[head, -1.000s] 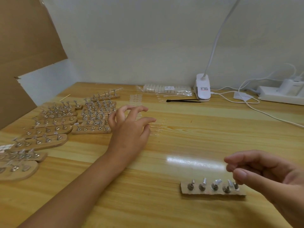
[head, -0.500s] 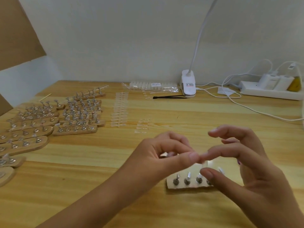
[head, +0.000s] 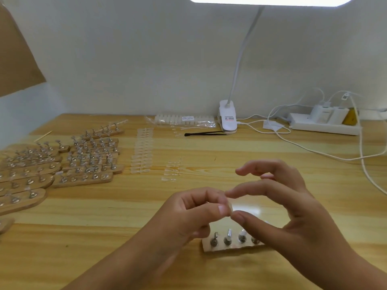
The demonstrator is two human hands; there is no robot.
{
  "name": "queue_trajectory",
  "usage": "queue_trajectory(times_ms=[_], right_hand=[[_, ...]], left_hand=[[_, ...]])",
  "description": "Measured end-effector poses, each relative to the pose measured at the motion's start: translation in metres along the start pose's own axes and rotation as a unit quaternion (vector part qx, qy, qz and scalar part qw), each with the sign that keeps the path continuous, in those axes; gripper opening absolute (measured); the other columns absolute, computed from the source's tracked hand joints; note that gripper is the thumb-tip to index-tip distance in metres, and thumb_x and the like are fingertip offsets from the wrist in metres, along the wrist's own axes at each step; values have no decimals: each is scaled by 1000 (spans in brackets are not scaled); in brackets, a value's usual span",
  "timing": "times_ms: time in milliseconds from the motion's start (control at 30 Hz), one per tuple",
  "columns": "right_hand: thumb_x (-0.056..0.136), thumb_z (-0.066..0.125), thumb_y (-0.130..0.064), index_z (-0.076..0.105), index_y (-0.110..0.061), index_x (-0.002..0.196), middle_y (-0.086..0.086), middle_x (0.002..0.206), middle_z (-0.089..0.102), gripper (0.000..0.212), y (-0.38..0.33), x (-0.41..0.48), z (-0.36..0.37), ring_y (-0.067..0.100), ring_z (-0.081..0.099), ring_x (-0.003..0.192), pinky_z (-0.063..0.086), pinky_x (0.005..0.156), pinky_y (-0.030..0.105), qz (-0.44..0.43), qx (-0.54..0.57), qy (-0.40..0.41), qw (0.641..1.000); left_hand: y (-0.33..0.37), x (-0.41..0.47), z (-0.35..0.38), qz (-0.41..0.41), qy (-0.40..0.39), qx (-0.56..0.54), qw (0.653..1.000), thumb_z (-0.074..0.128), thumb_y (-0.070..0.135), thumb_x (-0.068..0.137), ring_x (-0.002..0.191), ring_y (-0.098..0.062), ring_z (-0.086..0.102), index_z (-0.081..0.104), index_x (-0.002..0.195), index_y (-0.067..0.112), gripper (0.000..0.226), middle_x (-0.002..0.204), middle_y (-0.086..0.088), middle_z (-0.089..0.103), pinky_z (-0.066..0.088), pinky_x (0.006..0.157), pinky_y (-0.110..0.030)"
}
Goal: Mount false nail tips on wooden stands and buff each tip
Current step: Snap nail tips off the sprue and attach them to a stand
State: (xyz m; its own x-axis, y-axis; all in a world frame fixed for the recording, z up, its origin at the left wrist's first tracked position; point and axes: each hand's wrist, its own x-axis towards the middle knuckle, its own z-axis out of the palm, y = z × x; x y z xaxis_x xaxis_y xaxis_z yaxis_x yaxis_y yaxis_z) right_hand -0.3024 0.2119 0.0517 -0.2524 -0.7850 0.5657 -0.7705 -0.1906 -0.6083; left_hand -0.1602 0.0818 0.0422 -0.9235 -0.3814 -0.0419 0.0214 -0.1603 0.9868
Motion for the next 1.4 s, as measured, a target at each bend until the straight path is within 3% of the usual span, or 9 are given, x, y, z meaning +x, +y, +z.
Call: queue_trajectory(times_ms=[200, 433, 533, 633, 767, 867, 1000, 1200, 1400], right_hand=[[78, 67, -45, 68, -39, 92, -19, 122, 53, 15, -2, 2, 11, 19, 47, 125, 34, 101, 25, -6, 18, 20, 1000], [77, 66, -47, 69, -41, 92, -17, 124, 53, 17, 1, 0, 16, 19, 46, 128, 34, 102, 24, 13, 30, 13, 999], [76, 67, -46, 69, -40, 92, -18, 123, 53, 17, 2, 0, 16, 19, 46, 128, 34, 102, 22, 21, 36, 17, 999], [74, 67, -48, 69, -38, 90, -18, 123, 53, 18, 6, -2, 14, 19, 46, 127, 34, 101, 21, 28, 28, 17, 999], [73, 66, -50, 69, -40, 87, -22, 125, 50, 17, 13, -11, 17, 13, 42, 128, 29, 101, 12, 27, -10, -22, 999], [74, 65, -49, 68, -40, 86, -23, 127, 49, 15, 18, -15, 22, 10, 41, 125, 27, 101, 13, 13, -47, -55, 997], [76, 63, -48, 68, -39, 86, -21, 128, 48, 14, 21, -17, 27, 11, 41, 123, 36, 99, 28, 0, -81, -70, 994], [78, 61, -50, 67, -41, 86, -21, 129, 48, 14, 21, -19, 28, 7, 39, 124, 38, 97, 33, 0, -94, -82, 992], [79, 59, -50, 69, -35, 83, -14, 125, 54, 18, 17, -16, 28, 13, 43, 120, 42, 94, 41, -18, -138, -79, 987]], left_hand=[[4, -2, -1, -16, -20, -75, 997, 71, 29, 64, 51, -4, 38, 67, 65, 21, 9, 62, 12, 51, 33, 46, -12], [4, 0, -5, -18, -20, -42, 999, 68, 31, 66, 50, -3, 38, 67, 65, 23, 8, 60, 14, 49, 31, 48, -11], [5, 1, -9, -10, -15, 29, 999, 68, 37, 67, 54, -2, 40, 67, 72, 22, 16, 66, 9, 51, 34, 52, -12], [6, 5, -21, 14, 15, 194, 981, 67, 44, 71, 71, -2, 48, 70, 80, 30, 17, 93, 1, 61, 43, 65, -15], [5, 7, -37, 35, -7, 361, 932, 69, 40, 74, 77, 6, 45, 65, 93, 43, 19, 104, 27, 51, 39, 68, -9], [-1, 8, -39, 21, -60, 421, 905, 73, 45, 75, 95, 13, 44, 63, 91, 48, 19, 108, 31, 46, 37, 75, -8], [-12, 10, -38, 40, -82, 454, 887, 75, 47, 76, 118, 7, 39, 65, 88, 44, 15, 110, 27, 47, 34, 92, -17], [-12, 11, -37, 54, -80, 461, 882, 76, 41, 79, 115, 6, 41, 67, 87, 37, 13, 108, 25, 49, 32, 89, -7], [-12, 11, -37, 49, -86, 453, 886, 75, 42, 79, 116, 5, 41, 66, 86, 37, 12, 109, 24, 51, 35, 91, -11]])
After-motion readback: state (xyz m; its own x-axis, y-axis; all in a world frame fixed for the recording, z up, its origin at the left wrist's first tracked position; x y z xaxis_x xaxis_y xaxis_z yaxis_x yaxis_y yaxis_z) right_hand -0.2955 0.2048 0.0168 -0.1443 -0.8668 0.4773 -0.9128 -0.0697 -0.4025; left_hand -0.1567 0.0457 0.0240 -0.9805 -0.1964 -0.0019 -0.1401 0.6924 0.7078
